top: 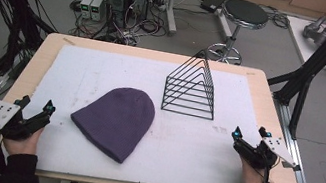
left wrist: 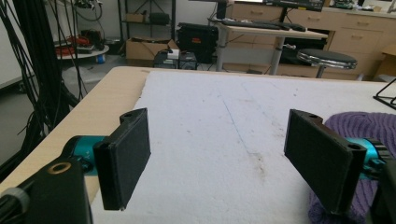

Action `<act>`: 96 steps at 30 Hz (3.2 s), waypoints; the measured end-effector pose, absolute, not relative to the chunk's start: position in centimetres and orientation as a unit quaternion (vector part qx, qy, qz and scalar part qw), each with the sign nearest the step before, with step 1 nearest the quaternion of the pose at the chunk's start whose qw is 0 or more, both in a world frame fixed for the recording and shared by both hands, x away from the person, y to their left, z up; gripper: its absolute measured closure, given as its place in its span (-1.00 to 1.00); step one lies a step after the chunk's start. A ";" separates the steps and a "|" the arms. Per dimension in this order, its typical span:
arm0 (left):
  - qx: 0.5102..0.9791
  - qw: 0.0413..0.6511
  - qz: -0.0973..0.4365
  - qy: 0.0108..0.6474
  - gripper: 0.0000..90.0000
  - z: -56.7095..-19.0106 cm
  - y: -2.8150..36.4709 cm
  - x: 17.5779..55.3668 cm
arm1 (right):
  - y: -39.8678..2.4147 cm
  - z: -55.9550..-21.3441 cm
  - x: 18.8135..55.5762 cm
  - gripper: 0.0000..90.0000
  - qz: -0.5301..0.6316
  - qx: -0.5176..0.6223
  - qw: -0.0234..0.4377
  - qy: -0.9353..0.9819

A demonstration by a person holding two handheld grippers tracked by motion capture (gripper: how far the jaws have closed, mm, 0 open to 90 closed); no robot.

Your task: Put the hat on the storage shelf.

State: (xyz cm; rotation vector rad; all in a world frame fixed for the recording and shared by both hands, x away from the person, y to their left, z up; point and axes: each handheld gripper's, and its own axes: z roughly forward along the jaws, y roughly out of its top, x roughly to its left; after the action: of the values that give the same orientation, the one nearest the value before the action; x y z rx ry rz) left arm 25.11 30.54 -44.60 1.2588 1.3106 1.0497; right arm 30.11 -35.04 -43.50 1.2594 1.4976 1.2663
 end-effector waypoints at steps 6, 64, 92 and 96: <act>0.522 0.500 0.434 0.537 -0.47 -44.6 30.5 25.1 | -35.0 -43.5 30.1 -0.76 0.498 0.495 0.395 0.593; 0.662 0.498 0.326 0.455 -0.37 -35.3 27.2 33.1 | -32.9 -42.8 32.0 -0.76 0.490 0.455 0.413 0.618; 0.789 0.426 0.234 0.376 -0.38 -32.7 21.7 40.0 | -32.8 -42.9 32.0 -0.75 0.492 0.450 0.408 0.623; 0.804 0.412 0.225 0.366 -0.38 -32.7 20.7 41.1 | -32.8 -42.9 32.0 -0.76 0.493 0.450 0.408 0.623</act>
State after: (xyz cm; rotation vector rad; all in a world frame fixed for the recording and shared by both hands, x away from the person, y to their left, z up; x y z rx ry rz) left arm 41.14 20.71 -32.66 2.0220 0.9202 0.5665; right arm 32.01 -32.77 -42.86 1.1356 1.5706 1.2417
